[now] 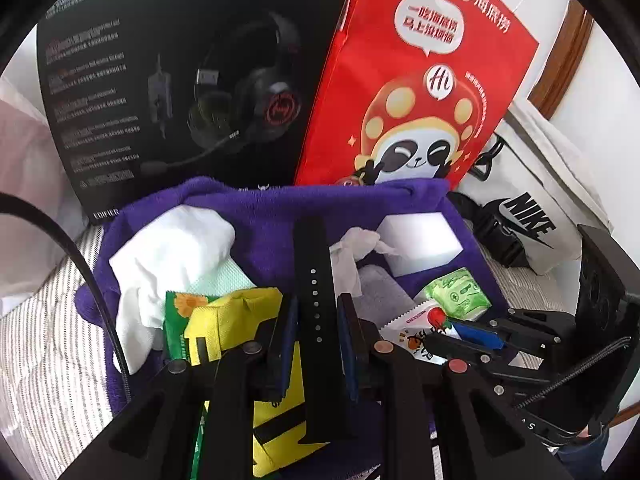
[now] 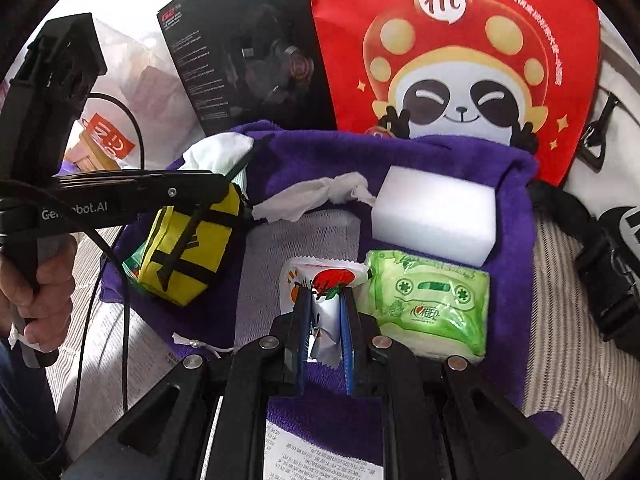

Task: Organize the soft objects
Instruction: 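Open the right gripper to drop the packet on the towel while the left releases the strap there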

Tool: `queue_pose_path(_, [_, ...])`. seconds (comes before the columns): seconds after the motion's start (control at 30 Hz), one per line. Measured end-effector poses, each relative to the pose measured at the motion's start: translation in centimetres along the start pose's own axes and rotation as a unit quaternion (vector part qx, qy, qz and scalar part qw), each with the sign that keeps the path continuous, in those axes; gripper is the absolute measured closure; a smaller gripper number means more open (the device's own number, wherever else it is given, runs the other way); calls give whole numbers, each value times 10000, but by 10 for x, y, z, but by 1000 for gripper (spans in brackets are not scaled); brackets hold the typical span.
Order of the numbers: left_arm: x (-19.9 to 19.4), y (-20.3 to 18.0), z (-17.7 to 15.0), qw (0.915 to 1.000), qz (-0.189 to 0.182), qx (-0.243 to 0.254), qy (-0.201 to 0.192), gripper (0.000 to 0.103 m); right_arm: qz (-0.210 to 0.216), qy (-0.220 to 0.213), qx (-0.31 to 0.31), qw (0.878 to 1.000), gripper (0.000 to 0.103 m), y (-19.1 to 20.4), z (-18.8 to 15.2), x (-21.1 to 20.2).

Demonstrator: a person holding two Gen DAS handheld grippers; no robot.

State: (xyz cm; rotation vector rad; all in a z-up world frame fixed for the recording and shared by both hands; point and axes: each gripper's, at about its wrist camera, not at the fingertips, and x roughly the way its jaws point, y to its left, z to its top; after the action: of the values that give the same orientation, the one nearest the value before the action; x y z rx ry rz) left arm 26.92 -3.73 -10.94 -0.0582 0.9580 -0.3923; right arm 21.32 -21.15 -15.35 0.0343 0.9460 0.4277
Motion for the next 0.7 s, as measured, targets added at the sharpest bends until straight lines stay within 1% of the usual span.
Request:
queue_pose_path(0.07, [5, 1, -2, 10000, -11, -5, 67, 83, 25, 29, -26, 10000, 87, 0, -3, 3])
queue_pose_path(0.1, [8, 2, -2, 9998, -39, 1, 206, 83, 51, 29, -39, 10000, 87, 0, -5, 3])
queue_pose_path(0.23, [21, 5, -8, 9993, -19, -12, 361, 83, 157, 22, -14, 9999, 86, -3, -7, 3])
queue_pose_path(0.7, [23, 6, -8, 9990, -47, 90, 429, 82, 13, 27, -147, 9999, 79, -1, -7, -1])
